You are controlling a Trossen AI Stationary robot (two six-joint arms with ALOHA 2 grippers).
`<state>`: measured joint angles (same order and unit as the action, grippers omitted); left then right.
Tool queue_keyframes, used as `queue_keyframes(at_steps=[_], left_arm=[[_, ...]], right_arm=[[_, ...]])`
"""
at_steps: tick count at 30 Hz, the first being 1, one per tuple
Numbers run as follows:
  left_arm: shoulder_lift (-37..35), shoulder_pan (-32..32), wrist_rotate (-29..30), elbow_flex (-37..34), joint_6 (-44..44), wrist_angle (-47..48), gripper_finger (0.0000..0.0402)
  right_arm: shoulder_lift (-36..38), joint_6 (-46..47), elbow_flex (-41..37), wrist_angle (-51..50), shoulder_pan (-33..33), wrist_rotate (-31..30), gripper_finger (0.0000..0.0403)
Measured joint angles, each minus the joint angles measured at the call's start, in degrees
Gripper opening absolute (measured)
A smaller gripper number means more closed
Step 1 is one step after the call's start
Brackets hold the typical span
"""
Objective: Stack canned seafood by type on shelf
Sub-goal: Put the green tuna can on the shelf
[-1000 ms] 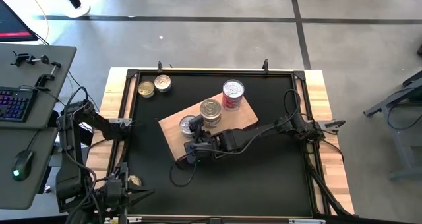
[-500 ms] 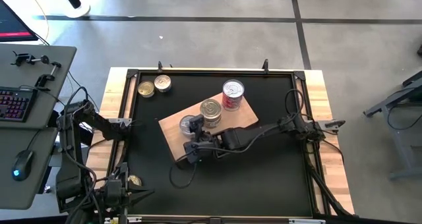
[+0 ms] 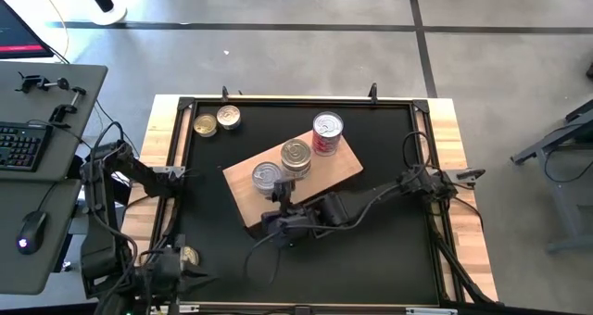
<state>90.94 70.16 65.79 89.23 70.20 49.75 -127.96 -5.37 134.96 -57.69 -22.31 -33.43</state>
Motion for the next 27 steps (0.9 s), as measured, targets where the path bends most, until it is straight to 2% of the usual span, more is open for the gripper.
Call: queue_keyframes(at_steps=[4,9,12,14,17,20,23,25,27], left_arm=[[0.9,-0.8,-11.2,0.0,2.3,0.1,0.0],[3.4,1.8,-11.7,-4.0,1.8,-6.0,0.0],[3.4,3.4,-11.3,-9.9,4.4,-15.0,0.0],[3.4,4.0,-11.4,-14.1,6.7,-21.9,0.0],[3.4,3.9,-13.8,-19.6,10.1,-31.4,0.0],[3.2,2.7,-19.7,-21.3,16.3,-29.7,0.0],[2.1,0.3,-30.0,-21.4,19.6,-21.3,0.0],[1.4,-1.1,-37.6,-21.3,20.3,-14.2,0.0],[1.1,-2.2,-44.2,-21.4,20.7,-7.3,0.0]], right_arm=[[1.1,10.6,-0.7,0.2,-0.7,12.0,0.0266],[0.9,21.9,-0.8,-3.4,-2.3,23.2,0.0266],[0.8,22.2,-0.8,-9.3,-4.2,24.3,0.0266],[0.6,22.6,-1.0,-11.8,-5.4,22.8,0.0266],[0.4,27.0,-3.2,-13.7,-6.8,22.6,0.0266],[0.4,32.3,-9.0,-16.0,-7.9,26.0,0.0257],[0.4,37.9,-17.1,-16.7,-9.2,30.3,0.0209],[0.6,40.7,-22.7,-13.7,-10.8,33.2,0.0146],[0.9,43.5,-28.0,-9.7,-12.8,37.0,0.0064]])
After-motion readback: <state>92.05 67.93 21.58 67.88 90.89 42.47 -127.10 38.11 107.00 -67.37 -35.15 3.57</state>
